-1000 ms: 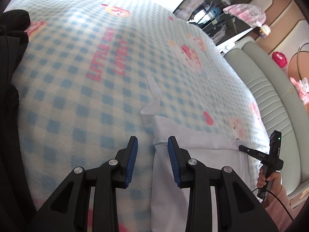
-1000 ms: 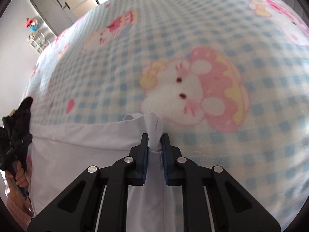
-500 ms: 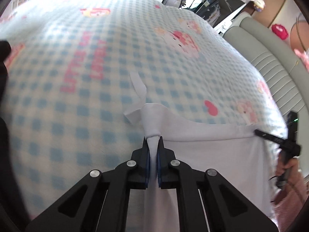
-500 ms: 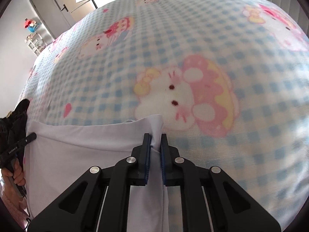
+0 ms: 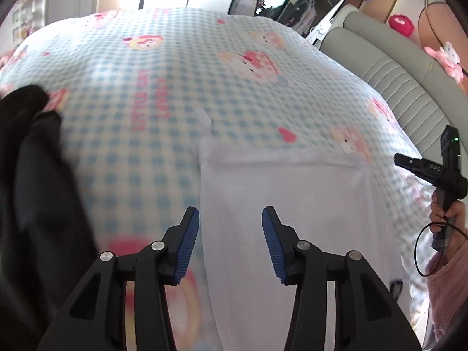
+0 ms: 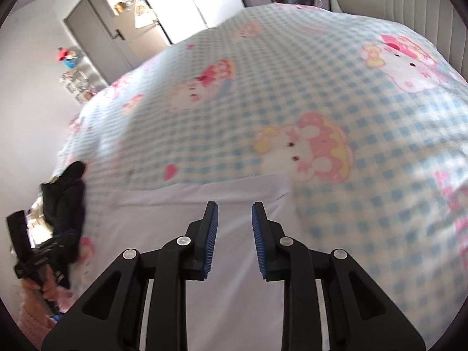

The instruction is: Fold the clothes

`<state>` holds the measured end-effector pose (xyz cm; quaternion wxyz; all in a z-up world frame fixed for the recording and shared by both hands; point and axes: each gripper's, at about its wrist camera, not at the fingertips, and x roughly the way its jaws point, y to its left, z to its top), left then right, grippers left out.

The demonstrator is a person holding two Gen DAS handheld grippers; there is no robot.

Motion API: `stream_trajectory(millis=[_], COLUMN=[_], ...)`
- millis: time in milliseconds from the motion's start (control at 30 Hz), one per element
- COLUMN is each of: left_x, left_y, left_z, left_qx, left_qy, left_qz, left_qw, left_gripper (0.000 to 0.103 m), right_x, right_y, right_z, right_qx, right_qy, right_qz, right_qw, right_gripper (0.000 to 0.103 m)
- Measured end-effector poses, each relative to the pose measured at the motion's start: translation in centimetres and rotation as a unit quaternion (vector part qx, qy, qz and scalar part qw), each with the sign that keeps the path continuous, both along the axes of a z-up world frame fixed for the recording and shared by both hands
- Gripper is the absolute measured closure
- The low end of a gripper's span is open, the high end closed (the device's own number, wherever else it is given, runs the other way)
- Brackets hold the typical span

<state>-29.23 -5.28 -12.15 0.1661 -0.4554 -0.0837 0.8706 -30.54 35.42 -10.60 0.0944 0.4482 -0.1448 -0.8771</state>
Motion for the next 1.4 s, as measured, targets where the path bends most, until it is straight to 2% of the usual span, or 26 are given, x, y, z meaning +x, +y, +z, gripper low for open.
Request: stream_trajectory(millis=[100,200,400,467,567,700,800,867,967,1033,1167,1200,1300,1400], left_x=[5.7,11.2,18.8,21.3,24.2,26.2,27.1,27.8,28.2,28.5,28.6,28.4,28.0,28.2], left_y=[-1.6,-3.2,-4.0,-3.8,-3.6,-3.1,-2.5,-2.1,-1.5,-1.8,-2.8,-2.7,-1.8,-1.1], left_z=[0.4,-0.5,-4.3,-4.7,-5.2,-6.4,-7.0,-7.1,-7.1,-6.5,-5.4,-5.5,-6.7,-7.5], left_qx=[0.006,0.025,0.046,0.05,0.064,0.052,0.051,0.03,-0.026,-0.006,0.087,0.089,0.057,0.036], left_qy=[0.018,0.011,-0.048,-0.053,-0.061,-0.073,-0.081,-0.082,-0.083,-0.077,-0.053,-0.054,-0.074,-0.092], left_qz=[0.04,0.074,0.081,0.073,0.06,0.046,0.033,0.023,0.012,0.012,0.019,0.018,0.011,-0.002], left_qw=[0.999,0.9969,0.9945,0.9947,0.9943,0.9949,0.9949,0.996,0.9962,0.997,0.9946,0.9944,0.9956,0.9951], left_gripper=[0.059,0.059,0.059,0.059,0.059,0.06,0.061,0.061,0.061,0.061,0.061,0.061,0.061,0.061], right_x=[5.4,10.1,19.3,22.2,24.0,25.4,25.9,26.5,27.1,27.4,27.6,27.6,27.5,27.3], right_y=[-2.9,-7.4,-16.5,-19.5,-22.1,-24.5,-25.5,-25.7,-24.5,-23.7,-23.2,-23.3,-24.2,-24.3], right_z=[1.2,-0.8,-4.9,-6.3,-7.9,-9.0,-9.4,-9.5,-8.7,-8.1,-7.7,-7.8,-8.4,-8.2], right_qx=[-0.019,-0.031,-0.055,-0.064,-0.082,-0.095,-0.055,-0.021,0.015,0.035,-0.021,-0.035,-0.052,-0.02], right_qy=[0.001,-0.02,-0.064,-0.078,-0.096,-0.101,-0.099,-0.096,-0.081,-0.072,-0.076,-0.079,-0.089,-0.08], right_qz=[0.035,0.076,0.159,0.184,0.18,0.169,0.159,0.151,0.124,0.107,0.122,0.128,0.144,0.135], right_qw=[0.999,0.996,0.984,0.978,0.976,0.976,0.981,0.984,0.989,0.991,0.989,0.988,0.984,0.987], right_gripper=[0.078,0.073,0.073,0.073,0.073,0.073,0.072,0.072,0.074,0.074,0.069,0.068,0.067,0.067])
